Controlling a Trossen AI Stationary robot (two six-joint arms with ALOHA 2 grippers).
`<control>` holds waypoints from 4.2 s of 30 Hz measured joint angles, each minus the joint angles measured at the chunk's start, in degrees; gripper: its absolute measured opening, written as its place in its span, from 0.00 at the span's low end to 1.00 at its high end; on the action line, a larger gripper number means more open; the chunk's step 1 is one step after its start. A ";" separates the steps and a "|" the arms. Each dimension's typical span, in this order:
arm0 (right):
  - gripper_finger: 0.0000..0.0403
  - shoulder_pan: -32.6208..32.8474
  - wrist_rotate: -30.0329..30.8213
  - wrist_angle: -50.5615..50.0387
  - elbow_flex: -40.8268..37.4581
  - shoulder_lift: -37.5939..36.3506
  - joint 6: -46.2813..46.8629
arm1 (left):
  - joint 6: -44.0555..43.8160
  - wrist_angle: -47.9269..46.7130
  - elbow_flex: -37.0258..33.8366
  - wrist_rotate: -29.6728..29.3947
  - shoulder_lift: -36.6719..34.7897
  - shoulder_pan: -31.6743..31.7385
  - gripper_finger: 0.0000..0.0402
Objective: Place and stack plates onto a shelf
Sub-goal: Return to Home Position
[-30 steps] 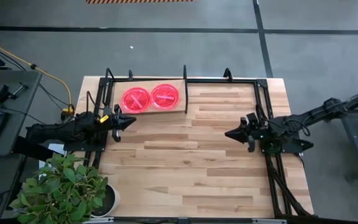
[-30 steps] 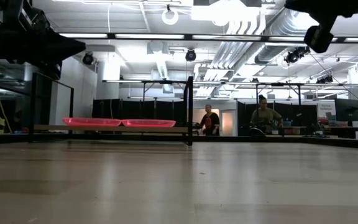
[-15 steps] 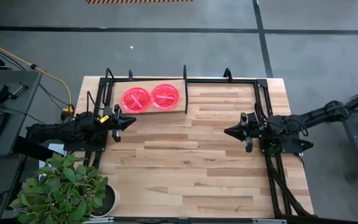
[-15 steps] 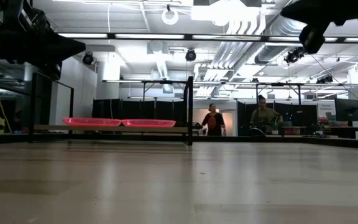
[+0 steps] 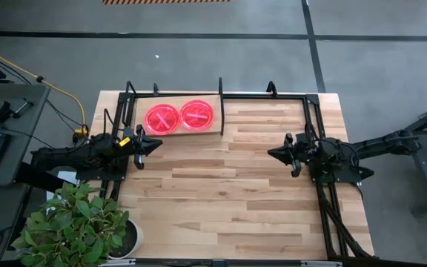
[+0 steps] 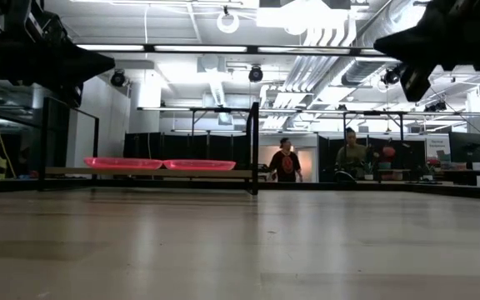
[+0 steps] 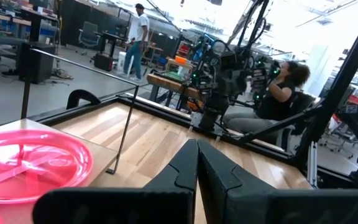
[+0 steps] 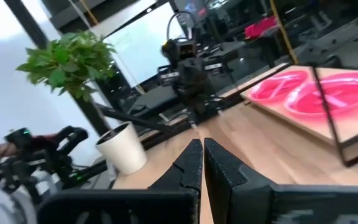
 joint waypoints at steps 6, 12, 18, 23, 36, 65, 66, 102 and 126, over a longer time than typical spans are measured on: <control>0.00 -4.52 -2.04 0.42 -4.35 -3.62 -2.03 | 0.00 -0.17 0.00 -0.02 0.00 0.00 0.00; 0.00 -7.22 -2.04 -3.49 -6.37 -6.42 -6.14 | 0.00 -0.28 0.00 -0.01 -0.04 0.00 0.00; 0.00 -7.75 -2.53 -6.31 -6.39 -6.42 -12.02 | 0.00 -0.39 0.00 -0.02 -0.04 -0.08 0.00; 0.00 -7.75 -2.53 -9.34 -6.39 -6.39 -11.51 | 0.00 -0.62 0.00 -0.02 -0.04 -1.49 0.00; 0.00 -7.75 -2.50 -17.61 -6.41 -6.37 -8.91 | 0.00 -3.04 0.06 0.17 -0.07 -3.10 0.00; 0.00 -7.60 -2.43 -18.73 -6.44 -24.62 0.05 | 0.00 -2.93 0.04 0.26 -0.07 -7.66 0.00; 0.00 -7.60 -2.40 -18.74 -6.40 -24.45 0.05 | 0.00 -2.97 0.04 0.26 -0.06 -8.05 0.00; 0.00 -7.60 -2.47 -20.50 -6.15 -23.85 0.02 | 0.00 -2.97 0.00 0.02 0.00 -8.66 0.00; 0.00 -7.60 -2.45 -20.52 -6.11 -23.85 0.02 | 0.00 -2.97 0.00 0.02 0.00 -8.66 0.00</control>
